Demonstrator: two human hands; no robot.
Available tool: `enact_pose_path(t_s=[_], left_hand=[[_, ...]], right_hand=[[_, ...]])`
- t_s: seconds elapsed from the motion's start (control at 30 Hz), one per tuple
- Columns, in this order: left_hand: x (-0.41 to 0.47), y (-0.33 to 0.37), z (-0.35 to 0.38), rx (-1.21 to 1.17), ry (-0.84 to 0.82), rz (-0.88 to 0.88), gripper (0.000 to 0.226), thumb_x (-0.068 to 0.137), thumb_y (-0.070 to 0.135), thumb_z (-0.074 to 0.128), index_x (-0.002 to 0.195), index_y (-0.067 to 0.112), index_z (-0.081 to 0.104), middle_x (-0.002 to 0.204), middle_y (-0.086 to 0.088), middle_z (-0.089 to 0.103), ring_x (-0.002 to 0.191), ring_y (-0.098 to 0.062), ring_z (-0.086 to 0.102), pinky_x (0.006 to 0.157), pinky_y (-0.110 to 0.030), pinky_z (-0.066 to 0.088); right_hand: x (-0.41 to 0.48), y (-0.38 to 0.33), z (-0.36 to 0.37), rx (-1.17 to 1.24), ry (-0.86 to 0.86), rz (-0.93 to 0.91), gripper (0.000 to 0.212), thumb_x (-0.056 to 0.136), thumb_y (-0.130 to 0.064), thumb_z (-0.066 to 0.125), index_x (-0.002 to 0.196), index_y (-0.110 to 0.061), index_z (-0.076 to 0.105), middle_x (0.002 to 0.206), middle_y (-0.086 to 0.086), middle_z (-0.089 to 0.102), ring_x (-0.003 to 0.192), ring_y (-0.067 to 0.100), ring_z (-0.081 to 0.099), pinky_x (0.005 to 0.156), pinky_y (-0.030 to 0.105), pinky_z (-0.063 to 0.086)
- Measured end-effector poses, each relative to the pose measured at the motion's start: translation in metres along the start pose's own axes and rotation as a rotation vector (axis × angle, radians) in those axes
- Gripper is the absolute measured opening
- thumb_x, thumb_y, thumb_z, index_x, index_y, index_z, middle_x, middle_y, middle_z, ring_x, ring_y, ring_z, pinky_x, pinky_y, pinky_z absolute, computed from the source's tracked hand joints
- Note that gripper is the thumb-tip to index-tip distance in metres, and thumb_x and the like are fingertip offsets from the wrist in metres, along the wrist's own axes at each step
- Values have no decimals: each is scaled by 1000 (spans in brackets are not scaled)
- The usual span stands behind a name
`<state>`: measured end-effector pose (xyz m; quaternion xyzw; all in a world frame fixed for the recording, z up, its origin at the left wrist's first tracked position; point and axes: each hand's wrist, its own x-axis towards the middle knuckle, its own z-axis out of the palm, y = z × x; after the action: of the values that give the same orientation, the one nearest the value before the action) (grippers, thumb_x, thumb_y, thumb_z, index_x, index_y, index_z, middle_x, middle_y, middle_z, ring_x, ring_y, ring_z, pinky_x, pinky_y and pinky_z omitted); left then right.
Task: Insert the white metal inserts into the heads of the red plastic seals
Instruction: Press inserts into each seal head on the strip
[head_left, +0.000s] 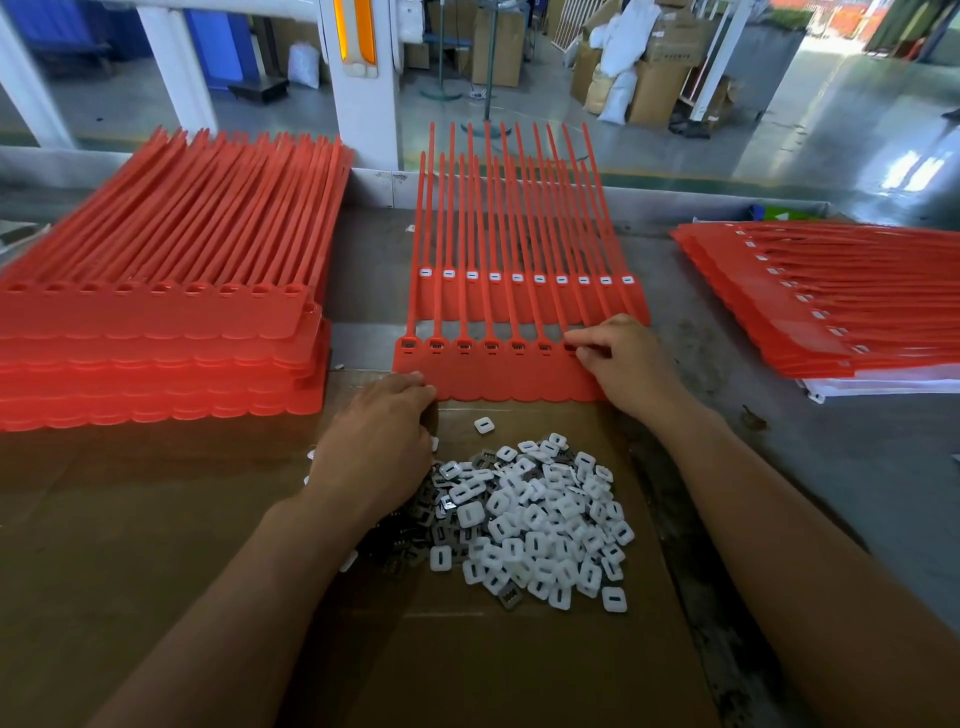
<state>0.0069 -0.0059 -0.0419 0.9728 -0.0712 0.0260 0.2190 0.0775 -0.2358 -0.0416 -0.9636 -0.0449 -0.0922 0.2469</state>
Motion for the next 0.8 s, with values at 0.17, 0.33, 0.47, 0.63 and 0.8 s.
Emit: enact_pose_path(t_s=[0.17, 0.33, 0.47, 0.63, 0.8], left_hand=[[0, 0, 0, 2, 5, 4, 48, 87, 7, 41, 133, 17, 47, 146, 4, 36, 134, -14, 30, 111, -31, 24], [1, 0, 1, -6, 5, 1, 48, 86, 6, 42, 133, 16, 47, 146, 4, 36, 134, -14, 30, 111, -31, 24], [1, -1, 0, -3, -8, -8, 49, 86, 9, 46, 134, 17, 46, 147, 4, 34, 134, -14, 29, 110, -30, 23], [1, 1, 0, 8, -4, -11, 49, 87, 10, 47, 135, 18, 45, 147, 5, 33, 134, -14, 29, 108, -29, 23], [-1, 1, -1, 6, -5, -9, 49, 86, 9, 45, 135, 17, 45, 147, 4, 34, 134, -14, 29, 109, -30, 23]], right_hand=[[-6, -9, -11, 191, 8, 22, 24, 88, -12, 59, 111, -11, 67, 115, 4, 63, 100, 6, 50, 86, 20, 35], [-18, -30, -23, 178, -160, -79, 16, 85, -18, 65, 100, -17, 70, 90, -16, 62, 78, -11, 51, 65, 0, 34], [-32, -55, -28, 156, -400, -161, 7, 82, -19, 68, 88, -22, 68, 79, -22, 59, 75, -10, 55, 66, 5, 42], [-45, -78, -21, 65, -510, -251, 8, 82, -21, 68, 89, -22, 69, 77, -22, 59, 70, -11, 53, 70, 7, 44], [-49, -91, -11, -82, -539, -214, 14, 82, -20, 65, 96, -20, 68, 97, -8, 67, 90, 7, 60, 83, 28, 51]])
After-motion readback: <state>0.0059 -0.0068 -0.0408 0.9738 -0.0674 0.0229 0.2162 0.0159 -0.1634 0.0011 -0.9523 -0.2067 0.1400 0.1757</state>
